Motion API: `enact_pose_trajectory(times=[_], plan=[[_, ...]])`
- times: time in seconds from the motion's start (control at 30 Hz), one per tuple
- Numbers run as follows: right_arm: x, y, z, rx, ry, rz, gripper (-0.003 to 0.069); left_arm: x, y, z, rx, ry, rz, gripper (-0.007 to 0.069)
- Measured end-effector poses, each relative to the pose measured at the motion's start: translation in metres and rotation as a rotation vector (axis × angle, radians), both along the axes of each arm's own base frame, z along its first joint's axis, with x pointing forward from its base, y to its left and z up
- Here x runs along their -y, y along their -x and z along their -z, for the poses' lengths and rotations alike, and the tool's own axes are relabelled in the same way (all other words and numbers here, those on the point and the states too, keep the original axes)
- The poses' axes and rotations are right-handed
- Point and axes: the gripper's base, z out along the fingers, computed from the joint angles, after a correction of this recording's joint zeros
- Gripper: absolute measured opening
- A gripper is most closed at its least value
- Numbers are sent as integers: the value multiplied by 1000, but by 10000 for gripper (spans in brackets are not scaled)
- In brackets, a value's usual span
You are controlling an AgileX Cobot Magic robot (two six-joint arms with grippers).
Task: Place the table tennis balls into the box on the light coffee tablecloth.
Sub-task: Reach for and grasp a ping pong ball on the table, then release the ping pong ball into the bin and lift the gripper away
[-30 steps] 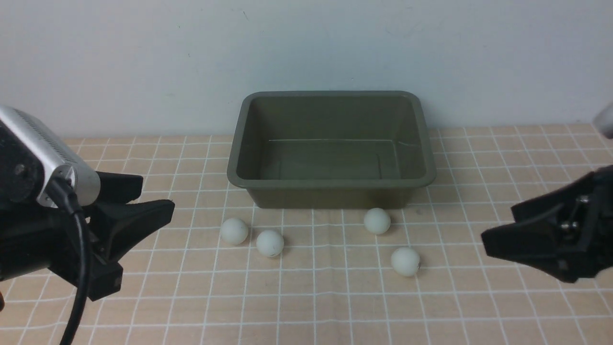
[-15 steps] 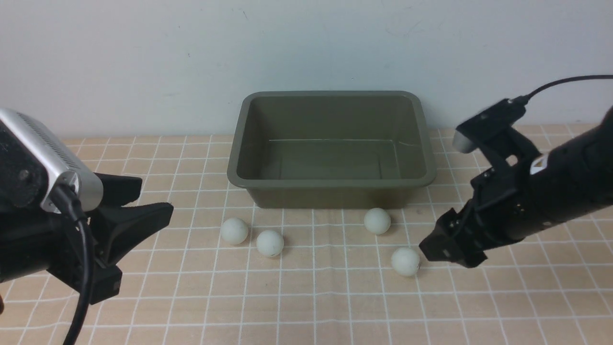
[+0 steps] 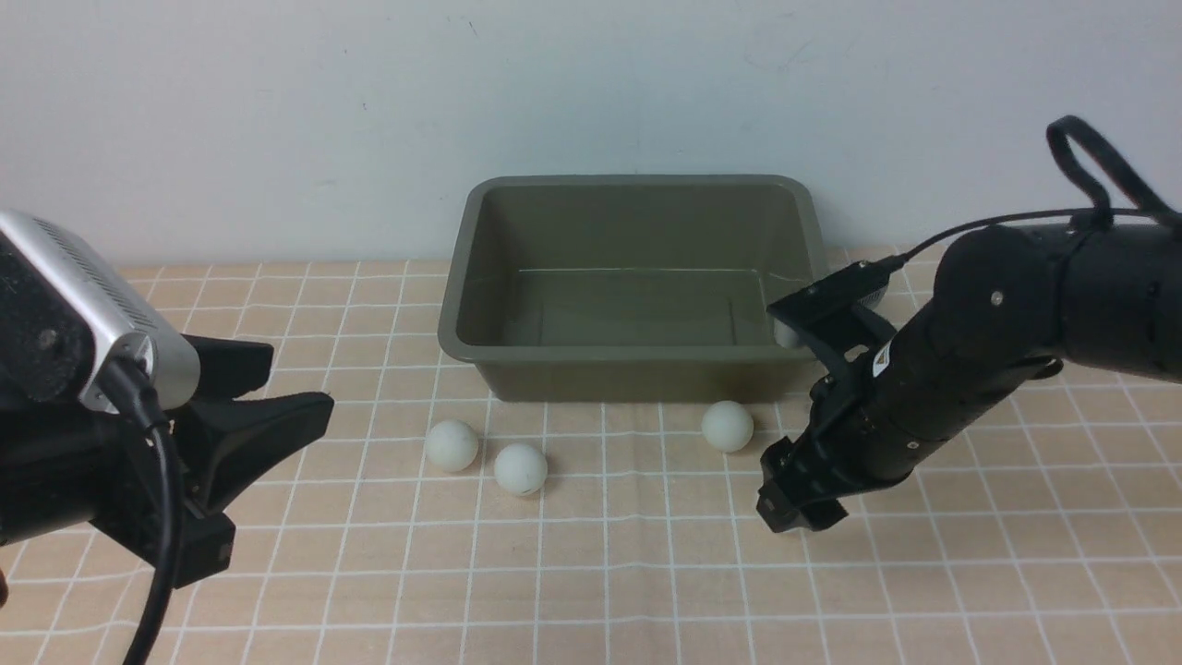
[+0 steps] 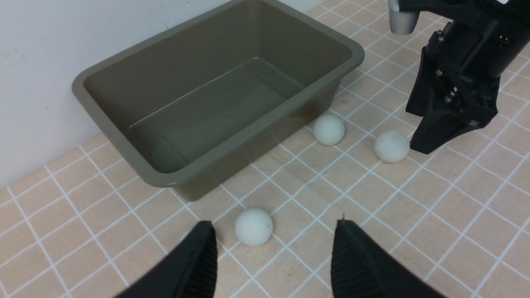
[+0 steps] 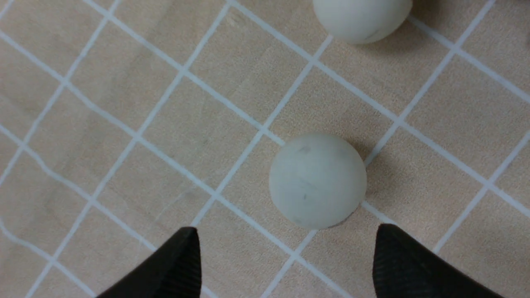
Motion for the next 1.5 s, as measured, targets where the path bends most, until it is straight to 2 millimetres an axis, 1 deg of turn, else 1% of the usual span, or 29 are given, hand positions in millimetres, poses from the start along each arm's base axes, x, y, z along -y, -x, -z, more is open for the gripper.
enact_pose_trajectory(times=[0.43, 0.53, 0.63, 0.7, 0.73, 0.77, 0.83, 1.1, 1.17, 1.23, 1.37, 1.4, 1.43, 1.5], plan=[[-3, -12, 17, 36, 1, 15, 503, 0, 0, 0, 0, 0, 0, 308], [-4, -13, 27, 10, 13, 15, 503, 0, 0, 0, 0, 0, 0, 308], [-4, -14, 32, 0, 17, 16, 498, 0, 0, 0, 0, 0, 0, 308], [-4, -15, 34, 6, 16, 18, 458, 0, 0, 0, 0, 0, 0, 308], [-4, -15, 34, 7, 16, 18, 451, 0, 0, 0, 0, 0, 0, 308], [-5, -15, 34, 15, 13, 20, 394, 0, 0, 0, 0, 0, 0, 308], [-5, -15, 32, 20, 12, 20, 329, 0, 0, 0, 0, 0, 0, 308], [-3, -15, 26, 45, 24, 2, 340, 0, 0, 0, 0, 0, 0, 308], [-3, -15, 20, 50, 28, -6, 340, 0, 0, 0, 0, 0, 0, 308], [-2, -13, -2, 68, 24, -21, 340, 0, 0, 0, 0, 0, 0, 308], [0, -8, -58, 143, -8, -41, 340, 0, 0, 0, 0, 0, 0, 308], [0, -7, -61, 149, -10, -43, 340, 0, 0, 0, 0, 0, 0, 308], [-1, -8, -83, 197, -32, -44, 340, 0, 0, 0, 0, 0, 0, 308], [-3, -12, -104, 258, -57, -44, 340, 0, 0, 0, 0, 0, 0, 308]])
